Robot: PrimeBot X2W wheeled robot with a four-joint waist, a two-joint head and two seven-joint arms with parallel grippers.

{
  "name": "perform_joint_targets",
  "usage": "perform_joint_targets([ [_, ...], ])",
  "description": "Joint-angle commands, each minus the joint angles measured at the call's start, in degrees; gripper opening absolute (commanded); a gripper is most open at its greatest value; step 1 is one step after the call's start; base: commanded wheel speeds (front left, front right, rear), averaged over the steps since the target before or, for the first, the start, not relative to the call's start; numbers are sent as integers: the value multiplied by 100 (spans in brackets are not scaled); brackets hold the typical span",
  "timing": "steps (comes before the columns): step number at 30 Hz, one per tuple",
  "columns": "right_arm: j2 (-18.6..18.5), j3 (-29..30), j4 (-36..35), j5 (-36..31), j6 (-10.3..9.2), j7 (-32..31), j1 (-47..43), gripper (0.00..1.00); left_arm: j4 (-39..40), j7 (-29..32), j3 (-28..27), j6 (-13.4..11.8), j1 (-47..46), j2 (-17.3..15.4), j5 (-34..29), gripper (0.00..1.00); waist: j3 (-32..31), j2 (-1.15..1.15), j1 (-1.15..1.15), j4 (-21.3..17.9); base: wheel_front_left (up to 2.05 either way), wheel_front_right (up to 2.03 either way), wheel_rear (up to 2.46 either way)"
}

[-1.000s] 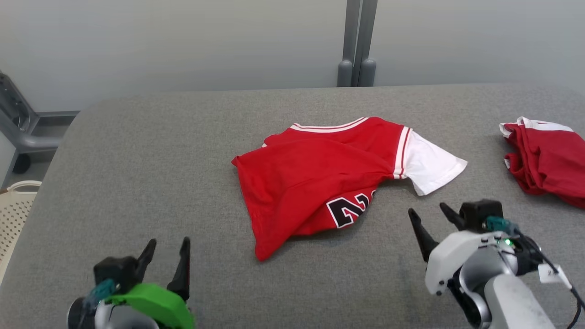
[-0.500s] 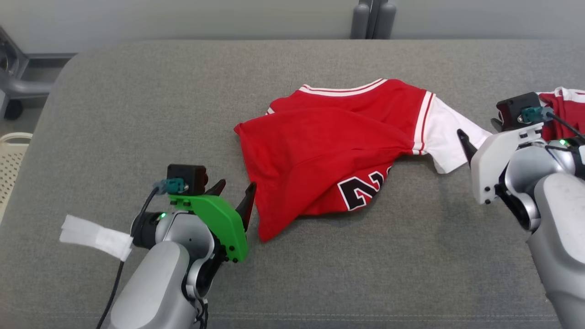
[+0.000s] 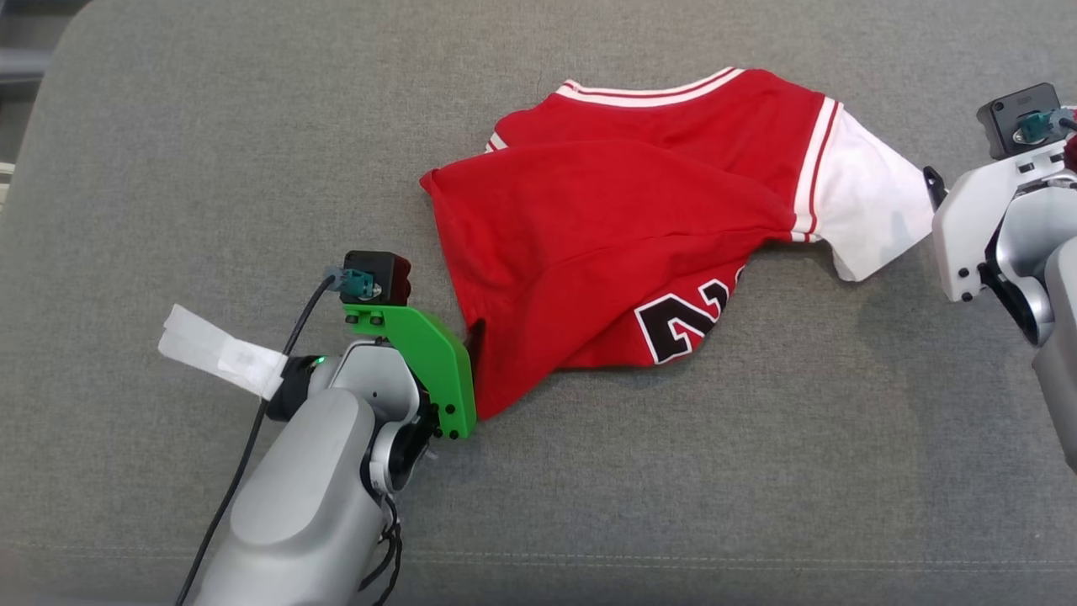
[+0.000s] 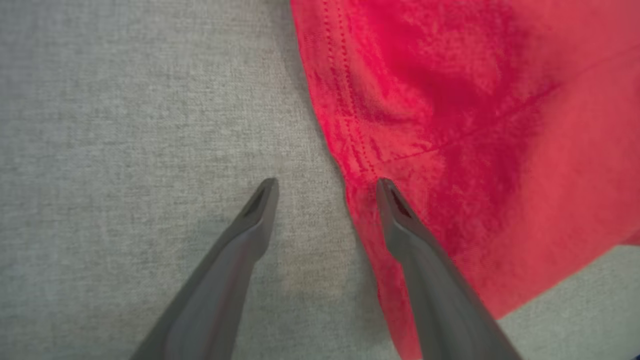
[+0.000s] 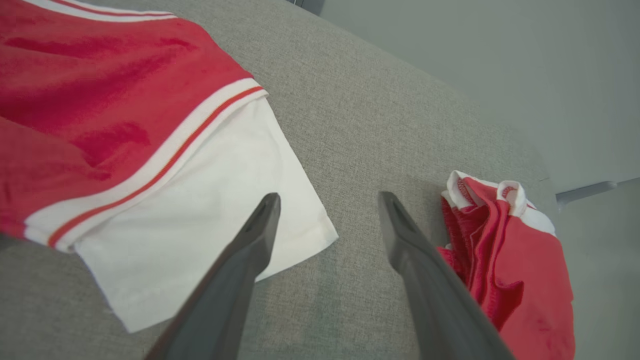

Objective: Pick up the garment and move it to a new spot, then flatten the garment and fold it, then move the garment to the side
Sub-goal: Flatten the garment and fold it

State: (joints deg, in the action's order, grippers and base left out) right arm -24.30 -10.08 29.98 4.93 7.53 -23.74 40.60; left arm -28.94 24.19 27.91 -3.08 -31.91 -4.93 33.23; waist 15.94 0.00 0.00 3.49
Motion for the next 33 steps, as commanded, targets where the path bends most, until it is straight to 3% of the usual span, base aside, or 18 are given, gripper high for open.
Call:
perform_joint_targets([
  [1, 2, 16, 187, -84, -9, 103, 138, 100, -77, 27, 18, -61, -144, 14, 40, 100, 159, 0, 0, -10, 0, 0, 0],
  [3, 29, 13, 364, -107, -9, 204, 270, 100, -133, 2, 42, -32, -188, 39, 67, 100, 214, 0, 0, -11, 0, 0, 0],
  [6, 56, -28, 606, -143, -9, 316, 415, 100, -206, -51, 72, -3, -243, 71, 77, 90, 274, 0, 0, -8, 0, 0, 0],
  [8, 68, -57, 741, -162, -9, 380, 503, 100, -263, -80, 106, 22, -294, 84, 69, 66, 299, 0, 0, -8, 0, 0, 0],
  [10, 70, -80, 866, -182, -9, 435, 593, 100, -331, -38, 169, 45, -321, 102, 65, 33, 321, 0, 0, -10, 0, 0, 0],
  [11, 62, -85, 926, -194, -9, 458, 627, 100, -361, -32, 197, 67, -337, 114, 77, 8, 333, 0, 0, -7, 0, 0, 0],
  [12, 59, -90, 990, -201, -9, 487, 660, 100, -383, -37, 229, 93, -351, 122, 87, 0, 341, 0, 0, -3, 0, 0, 0],
  [19, 64, -147, 1315, -238, -9, 571, 850, 100, -463, -91, 349, 160, -394, 169, 172, 0, 389, 0, 0, 10, 0, 0, 0],
  [25, 60, -121, 1676, -247, -9, 592, 966, 100, -485, -413, 146, -146, -536, 22, 103, 0, 417, 0, 0, 49, 0, 0, 0],
  [33, 33, 11, 2060, -140, -9, 684, 1052, 100, -406, -480, 20, -201, -463, -73, 241, 0, 446, 0, 0, 141, 0, 0, 0],
])
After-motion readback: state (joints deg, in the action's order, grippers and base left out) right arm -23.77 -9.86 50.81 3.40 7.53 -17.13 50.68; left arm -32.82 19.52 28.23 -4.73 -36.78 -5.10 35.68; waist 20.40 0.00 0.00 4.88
